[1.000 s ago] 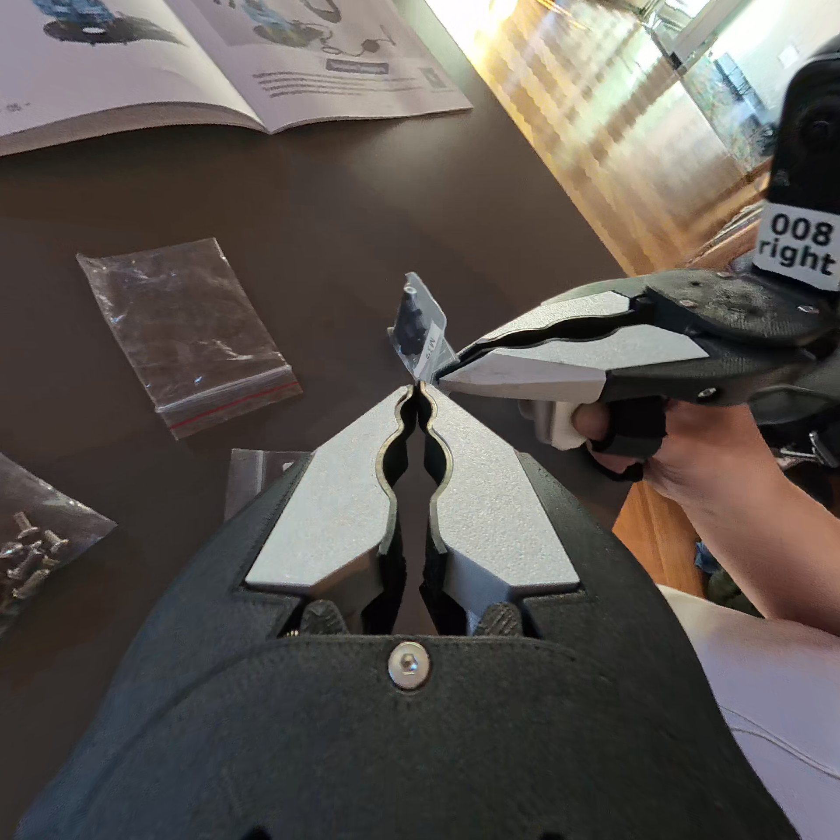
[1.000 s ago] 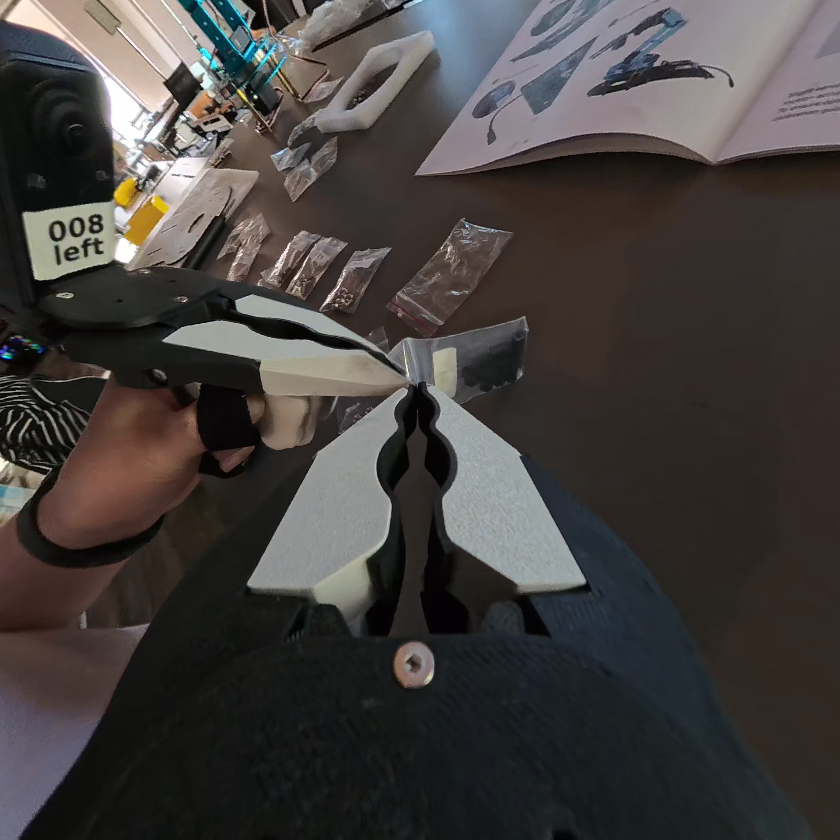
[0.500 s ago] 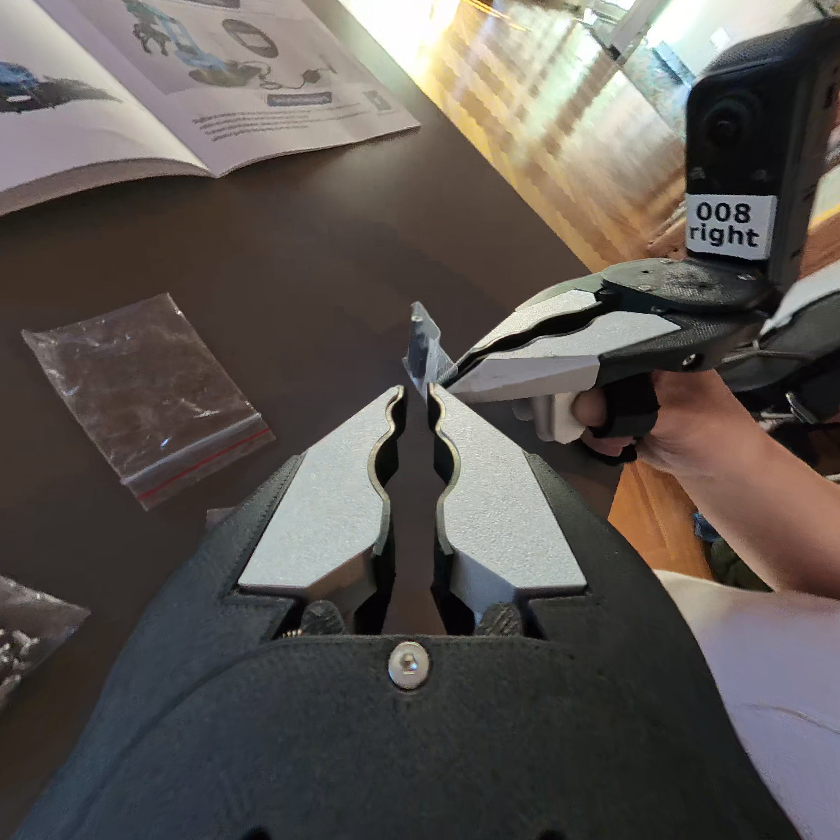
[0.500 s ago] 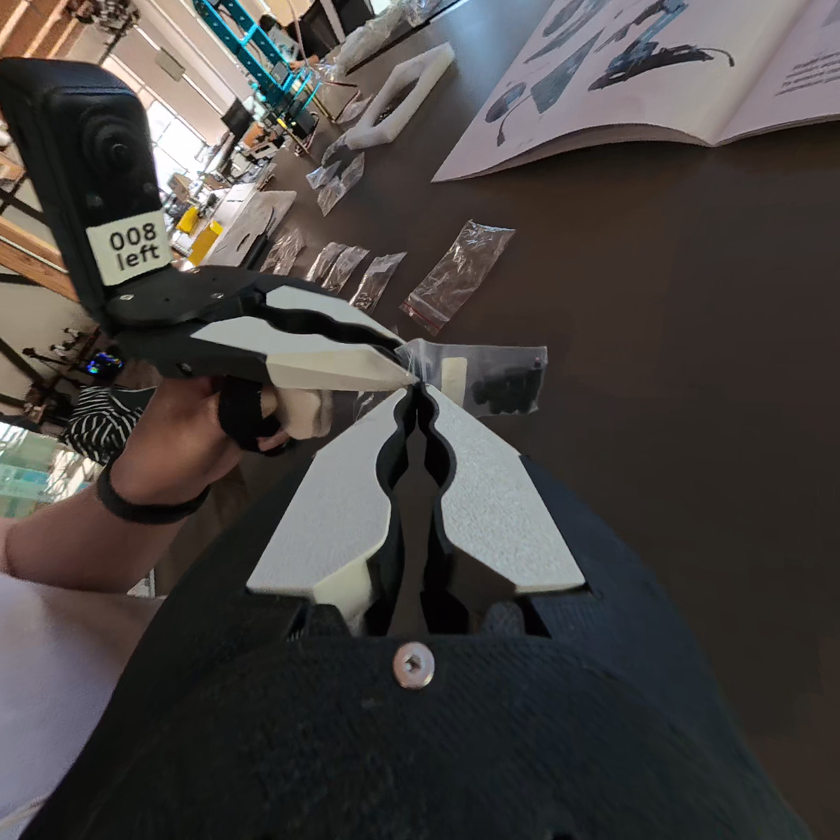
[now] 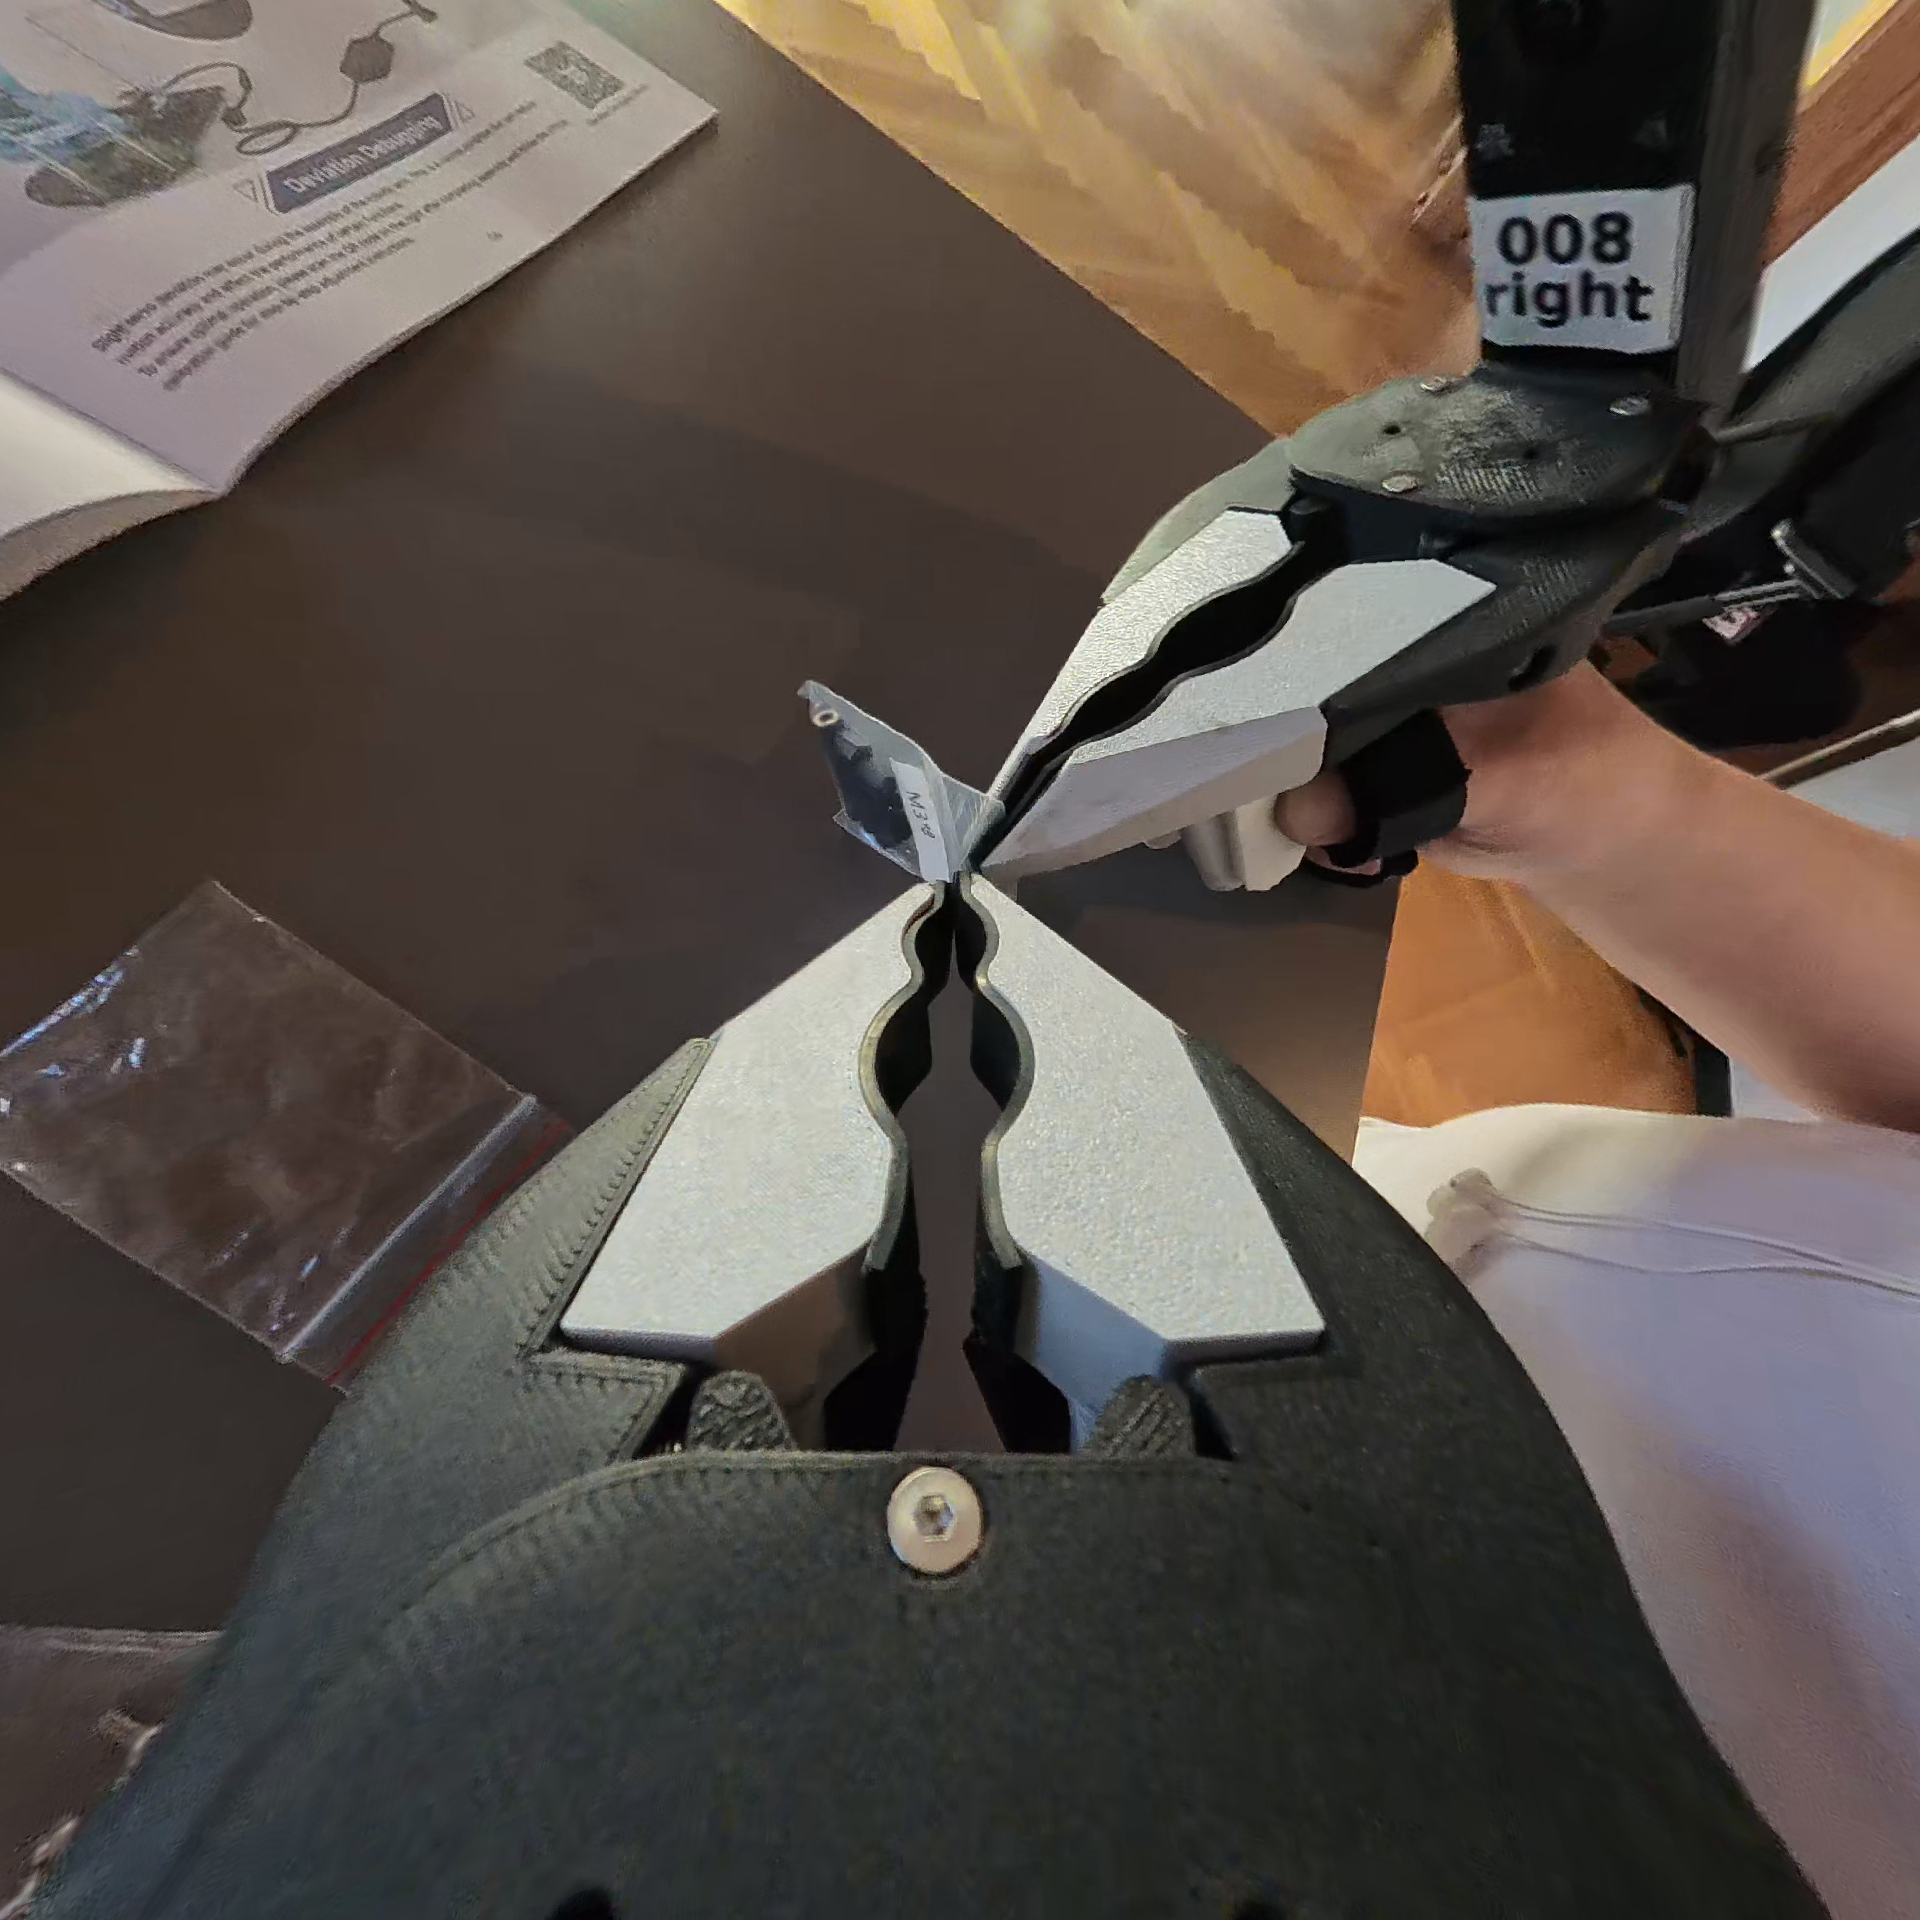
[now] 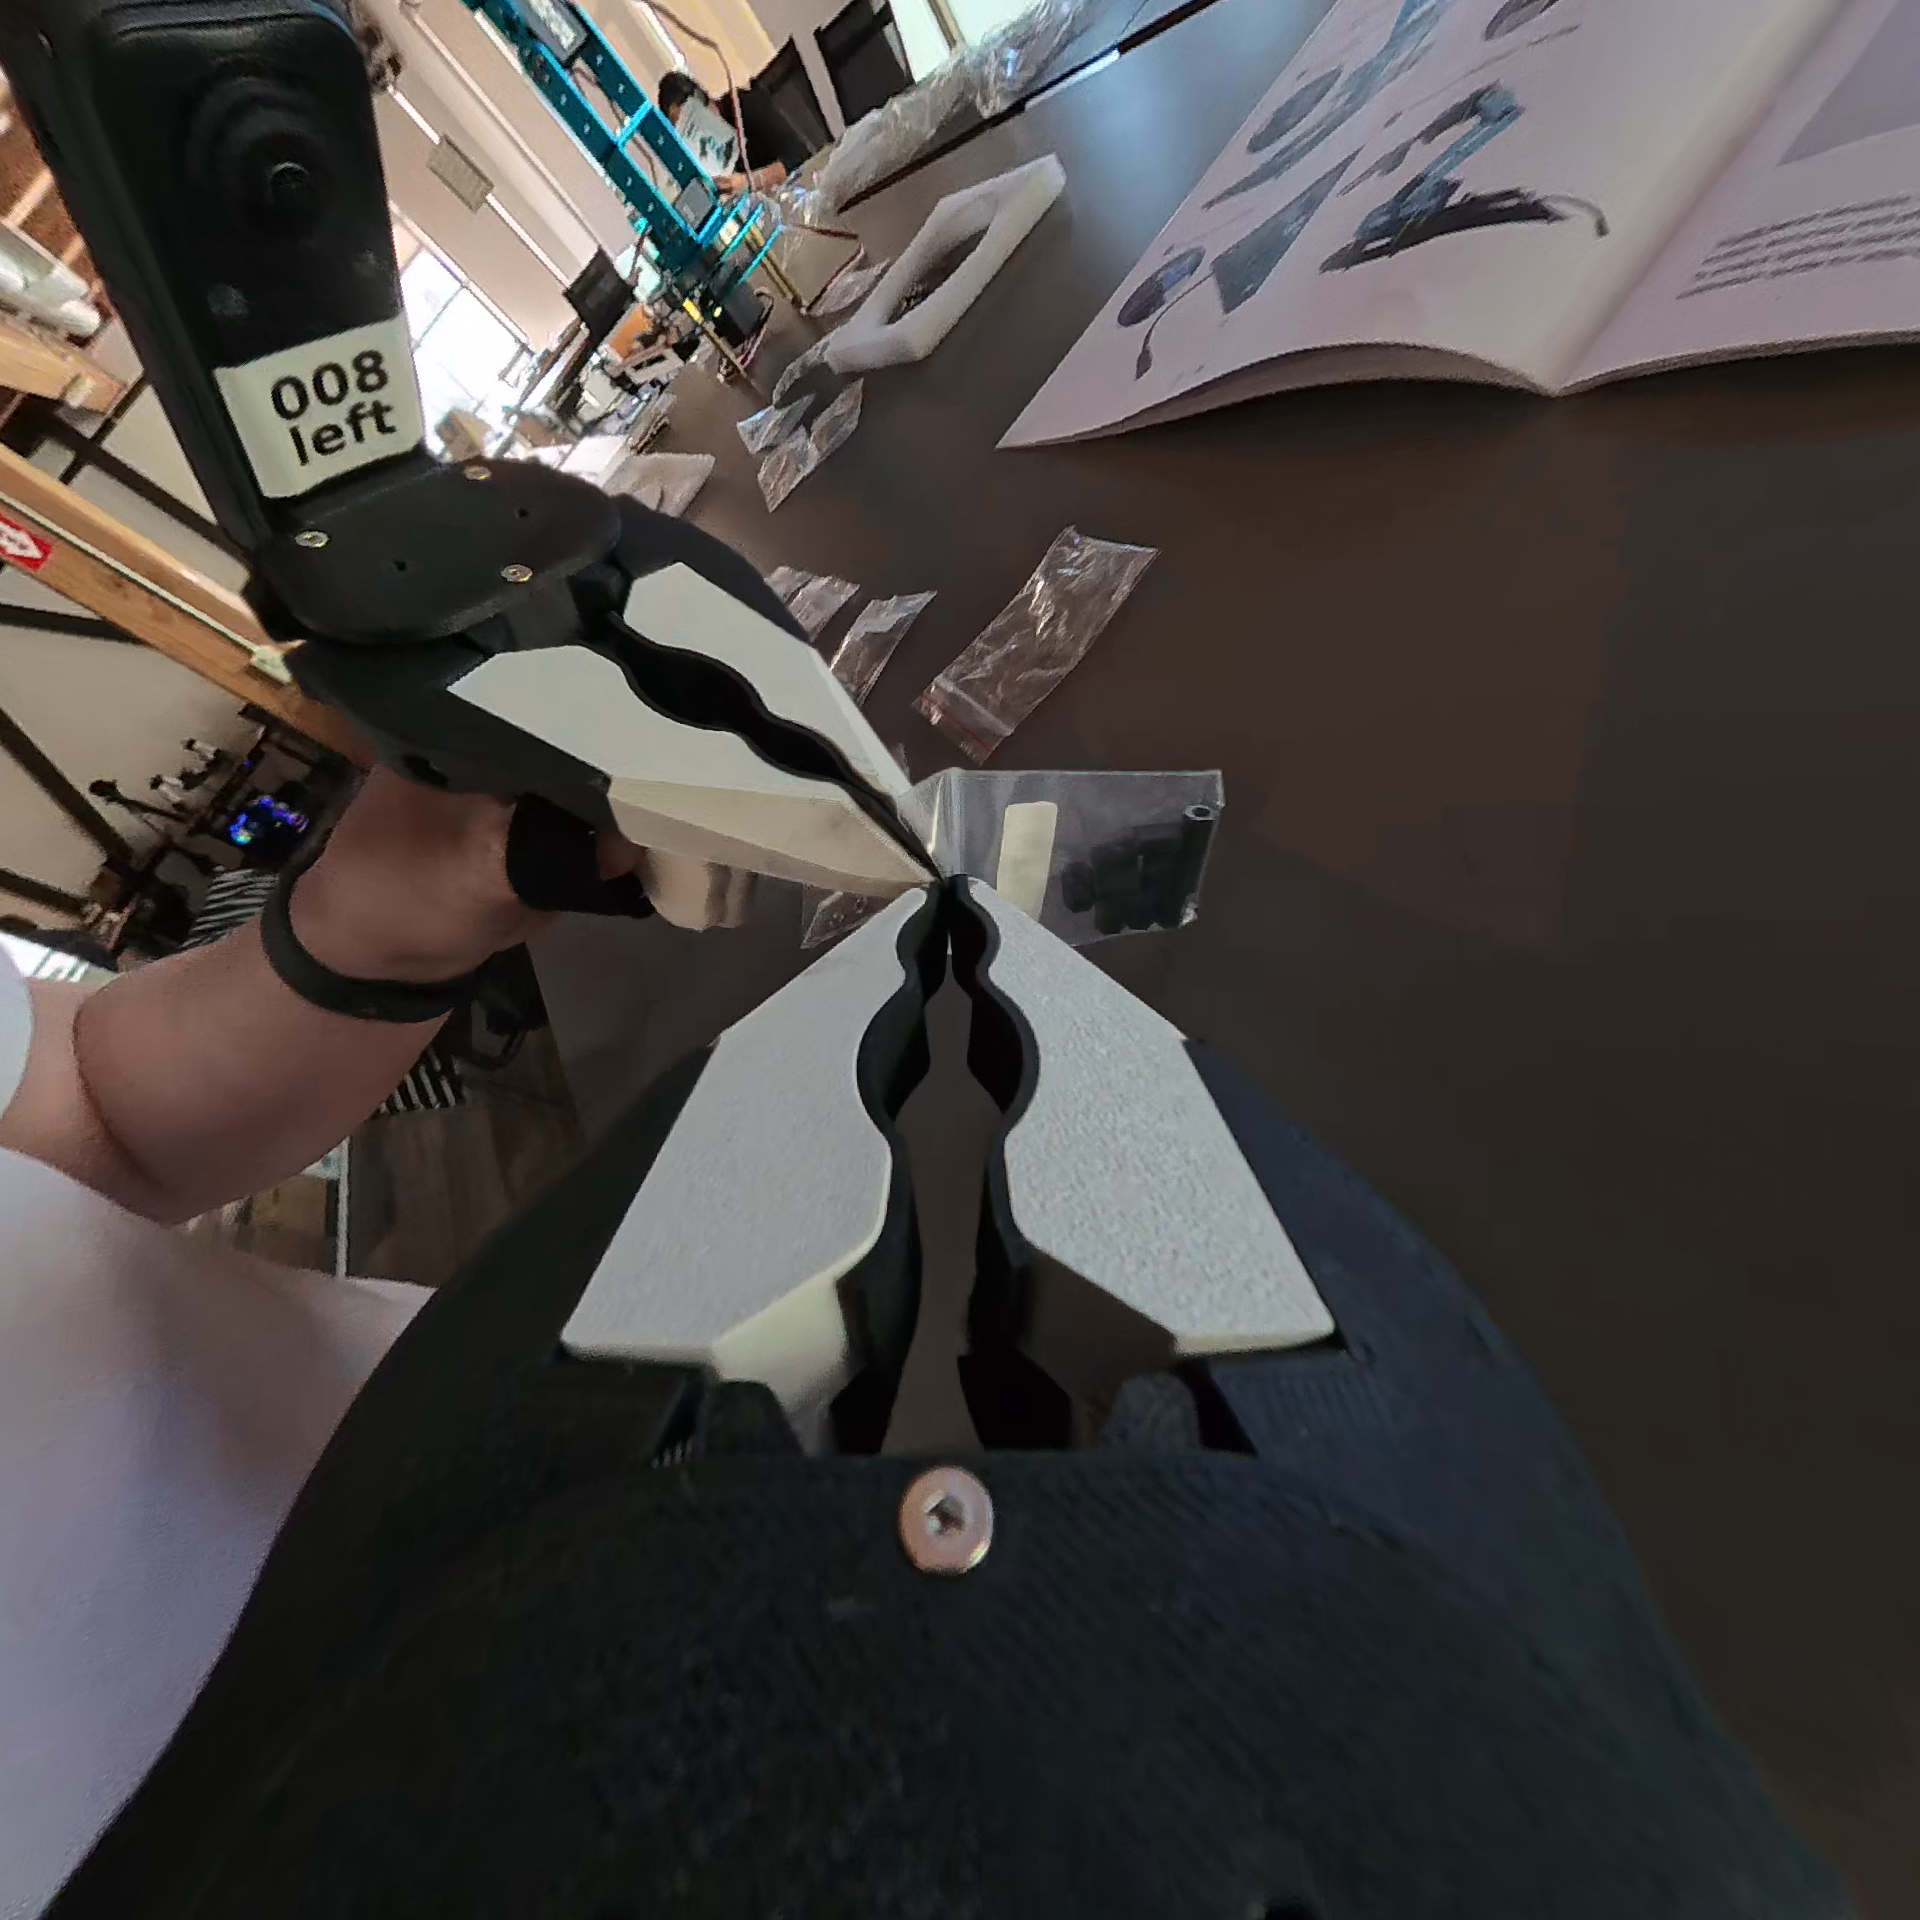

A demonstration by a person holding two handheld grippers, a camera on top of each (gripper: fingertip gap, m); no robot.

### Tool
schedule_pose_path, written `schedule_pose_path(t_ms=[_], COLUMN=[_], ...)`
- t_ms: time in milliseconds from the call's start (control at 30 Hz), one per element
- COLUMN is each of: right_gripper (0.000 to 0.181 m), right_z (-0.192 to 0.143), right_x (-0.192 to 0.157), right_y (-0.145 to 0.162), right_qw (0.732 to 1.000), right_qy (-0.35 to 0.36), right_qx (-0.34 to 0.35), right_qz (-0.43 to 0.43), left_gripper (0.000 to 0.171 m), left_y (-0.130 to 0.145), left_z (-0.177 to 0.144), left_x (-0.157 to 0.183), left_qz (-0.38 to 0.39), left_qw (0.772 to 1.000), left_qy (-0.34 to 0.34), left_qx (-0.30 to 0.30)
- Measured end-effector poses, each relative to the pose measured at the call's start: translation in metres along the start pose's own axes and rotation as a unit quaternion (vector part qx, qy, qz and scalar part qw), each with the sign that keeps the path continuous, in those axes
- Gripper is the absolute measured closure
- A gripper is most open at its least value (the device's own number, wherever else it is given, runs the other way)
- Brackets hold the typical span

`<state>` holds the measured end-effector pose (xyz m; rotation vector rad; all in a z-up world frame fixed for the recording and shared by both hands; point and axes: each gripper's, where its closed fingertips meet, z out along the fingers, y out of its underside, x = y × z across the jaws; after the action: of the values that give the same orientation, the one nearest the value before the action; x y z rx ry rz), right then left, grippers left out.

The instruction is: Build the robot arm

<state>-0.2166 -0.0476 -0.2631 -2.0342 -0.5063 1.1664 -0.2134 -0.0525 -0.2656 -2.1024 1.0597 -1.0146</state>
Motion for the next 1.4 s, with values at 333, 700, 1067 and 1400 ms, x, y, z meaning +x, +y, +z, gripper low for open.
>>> schedule_pose_path(t_ms=[333, 700, 1067, 1400], right_gripper=[0.181, 0.181, 0.174, 0.181], right_z=[0.003, 0.005, 0.011, 0.022], right_x=[0.018, 0.028, 0.026, -0.006], right_y=[-0.036, -0.057, -0.065, -0.063], right_qw=[0.985, 0.97, 0.969, 0.98], right_qy=[0.124, 0.17, 0.18, 0.124], right_qx=[0.114, 0.16, 0.15, -0.053], right_qz=[-0.042, -0.063, -0.081, -0.147], left_gripper=[0.171, 0.171, 0.171, 0.154], left_y=[-0.034, -0.053, -0.052, -0.036], left_z=[0.003, -0.009, -0.01, -0.046], left_x=[-0.026, -0.047, -0.035, -0.024], left_qz=[0.023, 0.021, 0.008, 0.055], left_qw=[0.991, 0.971, 0.971, 0.971], left_qy=[-0.128, -0.227, -0.224, -0.202], left_qx=[0.024, 0.065, 0.079, 0.113])
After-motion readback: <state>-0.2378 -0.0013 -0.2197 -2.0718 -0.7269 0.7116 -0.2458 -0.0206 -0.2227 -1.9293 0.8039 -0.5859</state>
